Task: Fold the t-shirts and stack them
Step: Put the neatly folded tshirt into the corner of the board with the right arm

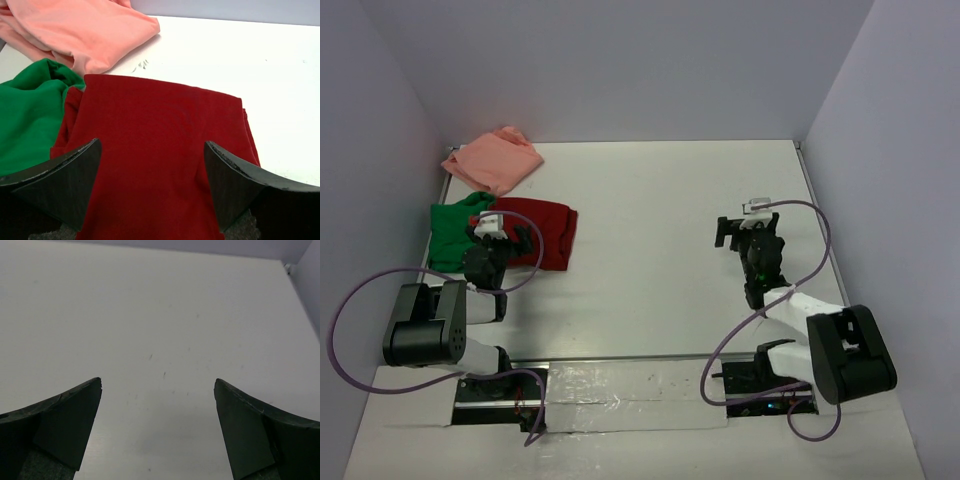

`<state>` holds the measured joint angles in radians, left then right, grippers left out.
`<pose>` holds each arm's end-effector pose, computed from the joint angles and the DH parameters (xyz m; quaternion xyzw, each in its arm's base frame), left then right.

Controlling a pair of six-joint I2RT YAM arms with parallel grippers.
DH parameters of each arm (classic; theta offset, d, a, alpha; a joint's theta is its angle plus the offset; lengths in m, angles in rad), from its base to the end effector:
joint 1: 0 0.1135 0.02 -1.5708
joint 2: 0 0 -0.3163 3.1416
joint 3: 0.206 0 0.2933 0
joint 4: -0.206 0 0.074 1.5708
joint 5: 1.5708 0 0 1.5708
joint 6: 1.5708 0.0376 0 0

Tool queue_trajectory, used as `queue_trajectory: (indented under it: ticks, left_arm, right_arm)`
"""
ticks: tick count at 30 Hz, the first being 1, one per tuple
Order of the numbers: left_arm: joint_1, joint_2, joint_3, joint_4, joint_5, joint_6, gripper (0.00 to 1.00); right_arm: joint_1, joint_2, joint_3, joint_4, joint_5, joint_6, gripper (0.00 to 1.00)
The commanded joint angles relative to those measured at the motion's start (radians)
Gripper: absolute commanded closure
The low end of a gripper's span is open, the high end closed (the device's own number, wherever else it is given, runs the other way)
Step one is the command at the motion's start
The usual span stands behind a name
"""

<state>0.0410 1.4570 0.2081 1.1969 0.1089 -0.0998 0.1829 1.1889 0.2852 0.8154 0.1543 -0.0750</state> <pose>0.2430 0.0059 0.1686 -0.0136 0.7250 -0.0597 0.6860 0.2347 0.0375 0.2088 -0.0430 0.7360 -0.0205 0.6753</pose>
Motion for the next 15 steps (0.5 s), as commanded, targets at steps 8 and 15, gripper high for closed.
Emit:
queue_trajectory:
  ticks: [8, 15]
  left_arm:
    - [-0.006, 0.002, 0.002, 0.09, -0.034, -0.001, 0.03]
    - [-0.018, 0.006, 0.02, 0.059, -0.098, -0.015, 0.01]
  right_arm:
    - [-0.099, 0.106, 0.037, 0.114, 0.088, 0.171, 0.04]
    - [-0.097, 0.11, 0.02, 0.154, 0.093, 0.169, 0.0]
